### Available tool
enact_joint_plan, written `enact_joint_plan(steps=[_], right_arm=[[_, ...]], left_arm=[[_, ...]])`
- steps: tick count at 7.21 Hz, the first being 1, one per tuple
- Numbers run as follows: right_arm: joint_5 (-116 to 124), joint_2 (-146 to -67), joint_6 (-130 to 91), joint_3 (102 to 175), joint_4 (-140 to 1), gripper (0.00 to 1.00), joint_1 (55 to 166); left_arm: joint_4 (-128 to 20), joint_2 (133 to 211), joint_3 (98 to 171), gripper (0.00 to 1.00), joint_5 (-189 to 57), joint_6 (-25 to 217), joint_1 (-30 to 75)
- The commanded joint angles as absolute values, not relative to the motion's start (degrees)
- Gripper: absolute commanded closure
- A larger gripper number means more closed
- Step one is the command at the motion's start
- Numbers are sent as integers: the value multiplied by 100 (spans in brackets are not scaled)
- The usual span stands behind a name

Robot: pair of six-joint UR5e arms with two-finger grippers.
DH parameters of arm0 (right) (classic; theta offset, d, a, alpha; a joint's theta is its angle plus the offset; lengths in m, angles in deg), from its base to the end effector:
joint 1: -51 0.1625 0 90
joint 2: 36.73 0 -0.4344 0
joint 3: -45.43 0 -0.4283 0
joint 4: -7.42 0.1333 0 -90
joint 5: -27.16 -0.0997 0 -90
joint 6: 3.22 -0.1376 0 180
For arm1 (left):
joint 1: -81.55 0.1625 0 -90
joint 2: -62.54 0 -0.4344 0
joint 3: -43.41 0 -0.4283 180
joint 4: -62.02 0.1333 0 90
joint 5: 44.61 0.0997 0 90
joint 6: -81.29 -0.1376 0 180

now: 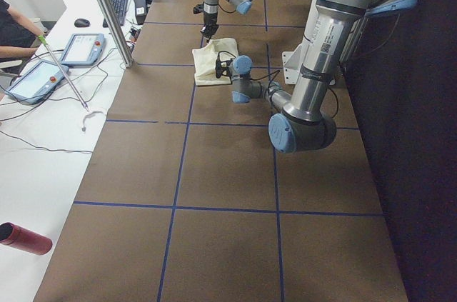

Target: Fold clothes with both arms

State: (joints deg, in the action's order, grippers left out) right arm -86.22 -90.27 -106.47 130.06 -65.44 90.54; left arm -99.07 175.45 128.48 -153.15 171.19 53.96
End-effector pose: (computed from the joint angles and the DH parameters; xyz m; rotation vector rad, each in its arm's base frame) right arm -0.5557 -0.5608 0.3005 -0.1885 -0.9134 0.6839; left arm 0.5865 -0.4075 0.3329 0.1201 1.5522 -0.1274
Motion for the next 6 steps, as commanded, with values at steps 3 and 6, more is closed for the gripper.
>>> enact_joint_plan(steps=[3, 6], right_arm=[[-8622, -9035, -10649, 12990, -6544, 100, 9055], [-8622, -9035, -10649, 12990, -6544, 100, 9098]], left_arm=[[-10584, 17460, 12744, 100, -16352, 17129, 5405], [-10858, 17441, 12972, 100, -16688, 17890, 5073]])
